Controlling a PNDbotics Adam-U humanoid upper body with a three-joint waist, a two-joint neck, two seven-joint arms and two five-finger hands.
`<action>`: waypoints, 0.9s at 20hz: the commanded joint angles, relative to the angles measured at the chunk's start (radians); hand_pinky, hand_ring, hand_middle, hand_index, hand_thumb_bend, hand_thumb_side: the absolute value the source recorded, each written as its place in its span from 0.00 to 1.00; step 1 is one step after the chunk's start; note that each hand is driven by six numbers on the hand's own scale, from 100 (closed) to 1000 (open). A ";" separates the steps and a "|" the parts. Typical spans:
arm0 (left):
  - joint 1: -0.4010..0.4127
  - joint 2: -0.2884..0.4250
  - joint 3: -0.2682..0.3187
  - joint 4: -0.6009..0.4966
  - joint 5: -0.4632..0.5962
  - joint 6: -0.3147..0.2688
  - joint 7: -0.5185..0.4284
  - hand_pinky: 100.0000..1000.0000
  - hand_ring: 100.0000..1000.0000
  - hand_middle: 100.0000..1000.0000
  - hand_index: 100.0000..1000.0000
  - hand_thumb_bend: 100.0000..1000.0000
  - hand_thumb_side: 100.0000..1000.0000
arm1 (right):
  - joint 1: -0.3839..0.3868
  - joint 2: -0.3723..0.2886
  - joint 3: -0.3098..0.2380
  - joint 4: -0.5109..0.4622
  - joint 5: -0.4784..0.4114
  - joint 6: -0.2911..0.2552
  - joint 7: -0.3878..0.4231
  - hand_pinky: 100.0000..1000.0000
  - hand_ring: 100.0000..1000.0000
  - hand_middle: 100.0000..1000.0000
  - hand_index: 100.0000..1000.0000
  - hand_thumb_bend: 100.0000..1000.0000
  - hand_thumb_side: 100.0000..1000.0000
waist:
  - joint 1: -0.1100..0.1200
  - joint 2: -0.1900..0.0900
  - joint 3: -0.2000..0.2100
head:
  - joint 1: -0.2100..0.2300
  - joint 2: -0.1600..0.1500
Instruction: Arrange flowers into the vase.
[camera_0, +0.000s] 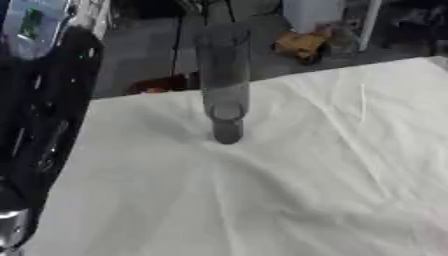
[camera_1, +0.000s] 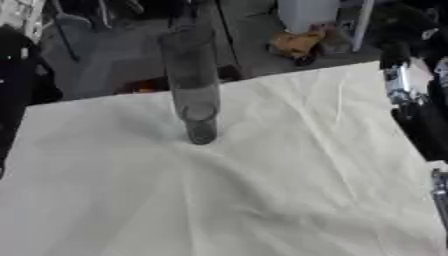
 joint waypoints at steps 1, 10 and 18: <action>-0.029 0.013 0.000 -0.026 0.023 -0.011 0.000 0.00 0.00 0.00 0.00 0.00 0.64 | -0.019 -0.022 0.004 -0.016 -0.014 -0.005 0.005 0.78 0.93 0.74 0.95 0.00 1.00 | -0.003 -0.018 -0.002 | -0.015 -0.054; -0.025 0.001 -0.005 -0.032 0.062 -0.022 0.007 0.00 0.00 0.00 0.00 0.00 0.64 | -0.029 -0.015 0.010 -0.016 -0.019 -0.012 0.008 0.77 0.93 0.74 0.95 0.00 1.00 | 0.009 -0.015 -0.019 | -0.020 -0.086; -0.020 -0.004 -0.004 -0.013 0.002 -0.082 -0.027 0.00 0.00 0.00 0.00 0.00 0.63 | -0.049 -0.011 0.018 -0.016 -0.034 -0.021 0.012 0.77 0.93 0.74 0.95 0.00 1.00 | 0.016 -0.001 -0.036 | 0.006 -0.105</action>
